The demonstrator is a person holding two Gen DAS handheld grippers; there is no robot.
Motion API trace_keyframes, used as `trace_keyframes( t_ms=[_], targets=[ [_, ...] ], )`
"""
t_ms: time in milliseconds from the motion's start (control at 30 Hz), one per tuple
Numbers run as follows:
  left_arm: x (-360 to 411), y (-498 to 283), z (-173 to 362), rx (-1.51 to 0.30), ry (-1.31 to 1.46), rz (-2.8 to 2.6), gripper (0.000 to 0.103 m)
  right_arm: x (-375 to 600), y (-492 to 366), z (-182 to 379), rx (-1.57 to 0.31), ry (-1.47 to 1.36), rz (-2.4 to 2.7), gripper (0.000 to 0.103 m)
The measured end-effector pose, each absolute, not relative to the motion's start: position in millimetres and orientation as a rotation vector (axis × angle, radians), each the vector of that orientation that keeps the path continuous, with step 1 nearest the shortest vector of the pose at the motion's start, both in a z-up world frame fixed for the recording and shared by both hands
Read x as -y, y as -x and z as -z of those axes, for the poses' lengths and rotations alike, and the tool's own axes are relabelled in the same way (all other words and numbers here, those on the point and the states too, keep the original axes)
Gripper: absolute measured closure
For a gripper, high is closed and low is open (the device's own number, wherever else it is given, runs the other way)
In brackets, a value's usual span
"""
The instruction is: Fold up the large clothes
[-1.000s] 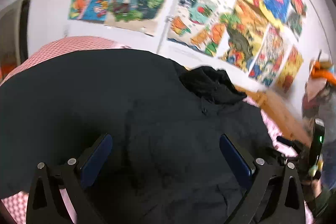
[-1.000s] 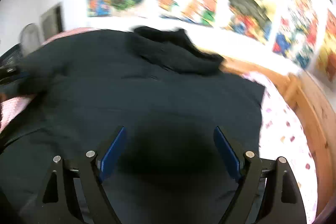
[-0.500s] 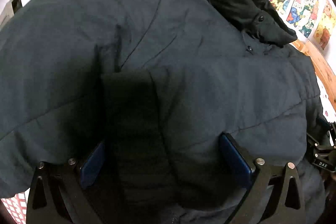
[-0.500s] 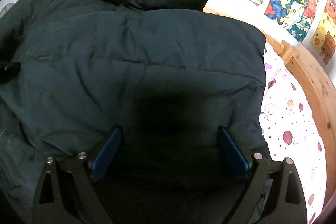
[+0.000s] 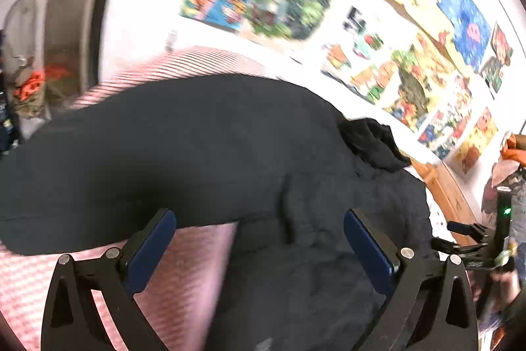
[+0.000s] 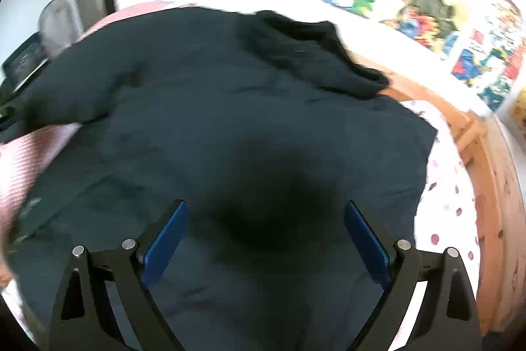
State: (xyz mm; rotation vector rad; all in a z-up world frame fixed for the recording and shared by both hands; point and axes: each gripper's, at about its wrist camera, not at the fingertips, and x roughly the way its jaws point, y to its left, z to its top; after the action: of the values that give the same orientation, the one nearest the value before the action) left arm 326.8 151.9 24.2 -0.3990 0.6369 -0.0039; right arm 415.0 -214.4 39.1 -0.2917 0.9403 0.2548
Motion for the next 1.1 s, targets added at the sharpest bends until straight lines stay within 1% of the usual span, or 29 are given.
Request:
trace_keyframes(
  t_ms=[167, 267, 367, 433, 500, 633, 667, 800, 900, 933, 1000, 1033, 1067, 1100],
  targets=[
    [-220.6, -273.0, -11.2, -0.62, 0.473, -0.103, 0.0, 172.1, -397.5, -54.0, -0.991, 0.268, -0.344, 0.009],
    [-251.7, -246.1, 1.8, -0.565, 0.554, -0.147, 0.0, 148.5, -395.1, -57.0, -0.963, 0.294, -0.364, 0.009],
    [-275.1, -237.9, 22.9, -0.565, 0.622, -0.192, 0.0, 136.3, -409.9, -50.5, -0.932, 0.29, -0.353, 0.009],
    [-280.3, -239.3, 32.7, -0.553, 0.654, -0.195, 0.0, 129.4, -422.8, -38.2, -0.917, 0.279, -0.335, 0.009],
    [-281.4, -239.5, 38.5, -0.502, 0.676, -0.174, 0.0, 121.7, -431.2, -27.2, -0.877, 0.282, -0.307, 0.009],
    [-276.3, -250.2, 44.1, -0.414, 0.67, -0.142, 0.0, 110.6, -438.0, -12.1, -0.643, 0.397, -0.296, 0.009],
    [-275.9, -253.3, 45.4, -0.408, 0.681, -0.142, 0.0, 105.9, -439.9, -9.5, -0.626, 0.428, -0.29, 0.009],
    [-280.9, -256.9, 61.7, -0.325, 0.797, -0.189, 0.001, 92.9, -459.6, 7.7, -0.638, 0.465, -0.298, 0.009],
    [-278.8, -259.9, 68.6, -0.263, 0.813, -0.224, 0.002, 86.2, -475.5, 24.5, -0.692, 0.471, -0.297, 0.009],
    [-277.7, -263.0, 69.9, -0.264, 0.806, -0.256, 0.003, 81.3, -484.9, 38.3, -0.735, 0.51, -0.276, 0.009],
    [-276.4, -267.6, 70.0, -0.289, 0.791, -0.31, 0.012, 75.6, -494.6, 57.8, -0.778, 0.558, -0.232, 0.009],
    [-276.4, -270.0, 69.5, -0.308, 0.781, -0.343, 0.021, 74.8, -500.0, 69.0, -0.805, 0.567, -0.223, 0.009],
    [-278.0, -272.4, 69.9, -0.324, 0.776, -0.378, 0.033, 75.5, -504.2, 78.0, -0.825, 0.554, -0.226, 0.009],
    [-280.4, -274.4, 70.6, -0.344, 0.77, -0.414, 0.04, 76.5, -506.4, 82.9, -0.833, 0.536, -0.228, 0.008]
  ],
)
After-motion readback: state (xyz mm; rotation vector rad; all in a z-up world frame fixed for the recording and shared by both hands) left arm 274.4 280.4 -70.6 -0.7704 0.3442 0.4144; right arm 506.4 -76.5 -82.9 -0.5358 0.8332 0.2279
